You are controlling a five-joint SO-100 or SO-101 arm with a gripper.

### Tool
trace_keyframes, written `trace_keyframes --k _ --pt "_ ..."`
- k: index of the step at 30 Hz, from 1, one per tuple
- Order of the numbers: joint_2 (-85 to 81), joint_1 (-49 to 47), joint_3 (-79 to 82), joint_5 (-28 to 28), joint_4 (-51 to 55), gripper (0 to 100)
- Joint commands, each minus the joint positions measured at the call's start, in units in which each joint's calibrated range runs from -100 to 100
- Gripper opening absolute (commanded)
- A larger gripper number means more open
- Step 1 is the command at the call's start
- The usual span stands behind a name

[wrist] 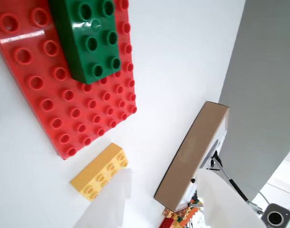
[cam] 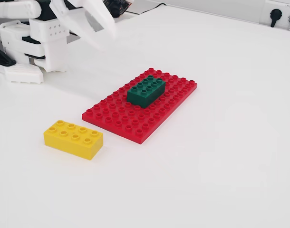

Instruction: Put yellow lego brick onto the green one

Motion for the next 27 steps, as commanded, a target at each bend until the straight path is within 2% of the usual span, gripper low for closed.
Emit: trace_keyframes --k 1,3,8,15,22,27 --pt "7.27 0.40 -9.64 -0.11 0.06 16" --pt "15.06 0.48 -15.69 -0.31 -0.20 15" --pt "37.68 4.16 -38.46 -5.48 3.00 16" --pt "60.14 11.97 -62.23 -13.04 14.07 16" --pt "64.74 21.33 -62.50 -21.27 16.50 16" --pt "64.83 23.84 -56.27 -22.99 14.25 19"
